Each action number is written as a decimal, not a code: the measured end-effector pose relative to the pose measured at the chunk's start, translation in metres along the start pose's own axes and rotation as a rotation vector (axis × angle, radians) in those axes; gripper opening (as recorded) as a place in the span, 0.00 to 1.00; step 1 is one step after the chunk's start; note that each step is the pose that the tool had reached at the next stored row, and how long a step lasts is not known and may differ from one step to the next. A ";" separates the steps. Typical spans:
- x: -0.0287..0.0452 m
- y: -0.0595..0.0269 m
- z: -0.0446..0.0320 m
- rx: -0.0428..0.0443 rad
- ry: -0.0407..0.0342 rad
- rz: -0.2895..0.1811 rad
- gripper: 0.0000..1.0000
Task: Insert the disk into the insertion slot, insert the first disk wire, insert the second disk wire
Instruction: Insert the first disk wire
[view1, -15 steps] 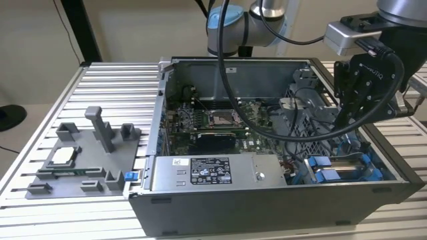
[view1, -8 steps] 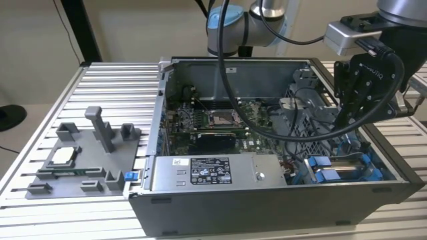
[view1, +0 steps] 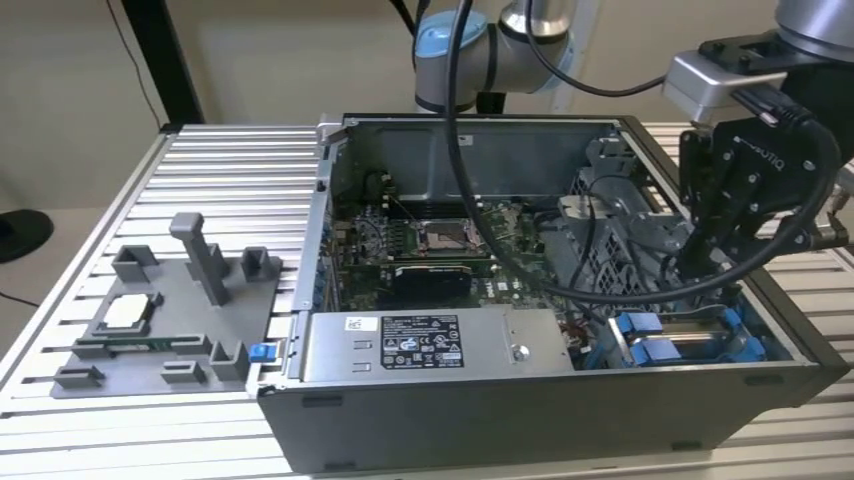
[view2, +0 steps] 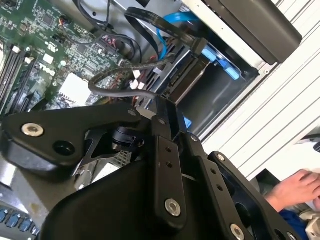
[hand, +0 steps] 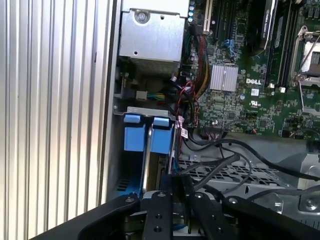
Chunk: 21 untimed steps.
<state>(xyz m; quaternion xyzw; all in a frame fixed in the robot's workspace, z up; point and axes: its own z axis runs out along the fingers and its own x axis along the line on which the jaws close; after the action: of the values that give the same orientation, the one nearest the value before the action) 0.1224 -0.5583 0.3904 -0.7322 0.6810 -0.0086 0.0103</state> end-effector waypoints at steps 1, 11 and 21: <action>0.0025 -0.0003 0.0001 -0.0007 -0.0002 0.000 0.00; 0.0283 -0.0022 0.0013 -0.0037 -0.0015 0.000 0.00; 0.0410 -0.0028 0.0048 -0.0032 -0.0100 0.002 0.00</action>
<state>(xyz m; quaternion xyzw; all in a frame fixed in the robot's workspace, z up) 0.1283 -0.5989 0.3856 -0.7317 0.6815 -0.0039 0.0126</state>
